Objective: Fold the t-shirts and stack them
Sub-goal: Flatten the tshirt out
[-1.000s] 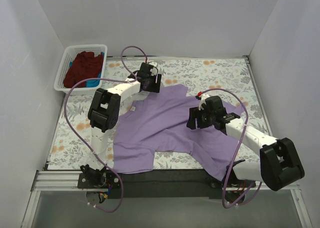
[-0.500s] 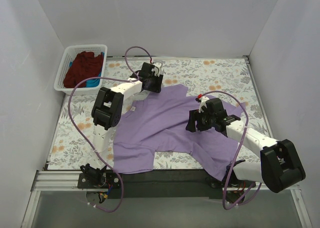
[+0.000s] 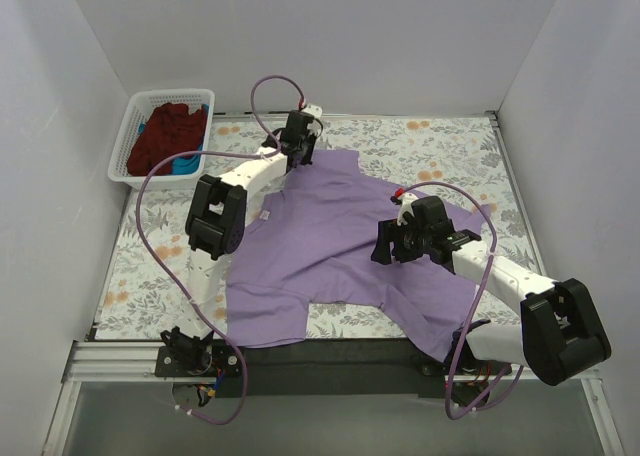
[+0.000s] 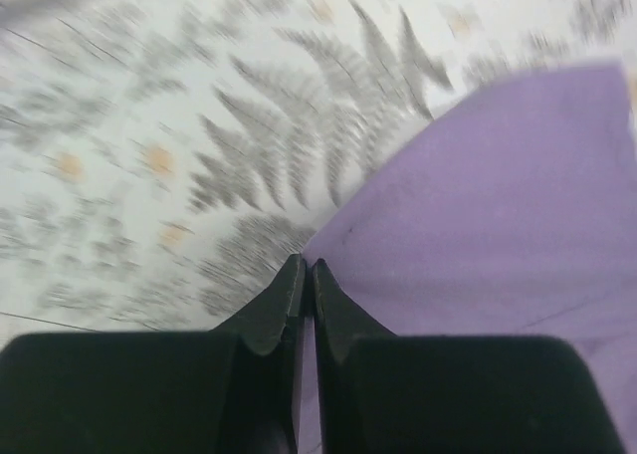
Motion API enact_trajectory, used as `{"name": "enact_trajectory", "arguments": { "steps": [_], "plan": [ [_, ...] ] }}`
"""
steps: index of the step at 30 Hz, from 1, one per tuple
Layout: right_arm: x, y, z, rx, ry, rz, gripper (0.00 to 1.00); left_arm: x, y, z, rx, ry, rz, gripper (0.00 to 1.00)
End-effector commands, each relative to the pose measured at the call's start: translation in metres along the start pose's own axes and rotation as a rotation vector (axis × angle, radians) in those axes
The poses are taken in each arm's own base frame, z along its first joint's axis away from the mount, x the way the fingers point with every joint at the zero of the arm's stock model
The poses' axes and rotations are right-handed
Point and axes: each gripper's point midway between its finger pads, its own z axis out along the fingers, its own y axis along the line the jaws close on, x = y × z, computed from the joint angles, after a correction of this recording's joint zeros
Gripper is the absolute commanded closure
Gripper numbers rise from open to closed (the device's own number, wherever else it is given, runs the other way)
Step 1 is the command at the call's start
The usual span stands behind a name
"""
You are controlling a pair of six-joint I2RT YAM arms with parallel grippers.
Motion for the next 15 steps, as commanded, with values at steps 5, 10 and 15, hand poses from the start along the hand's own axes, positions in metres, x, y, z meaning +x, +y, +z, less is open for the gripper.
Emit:
{"name": "enact_trajectory", "arguments": {
  "steps": [5, 10, 15],
  "plan": [
    [-0.007, 0.005, -0.001, -0.023, -0.028, -0.02, 0.27, -0.123, 0.096, -0.077, -0.5, -0.367, 0.05, 0.6],
    [-0.008, 0.003, -0.001, -0.011, -0.033, -0.019, 0.27, -0.114, 0.11, -0.078, -0.603, -0.36, 0.034, 0.33],
    [-0.009, 0.0, 0.0, 0.004, -0.032, -0.022, 0.27, -0.097, 0.071, -0.077, -0.376, -0.358, -0.072, 0.35]
  ]
}}
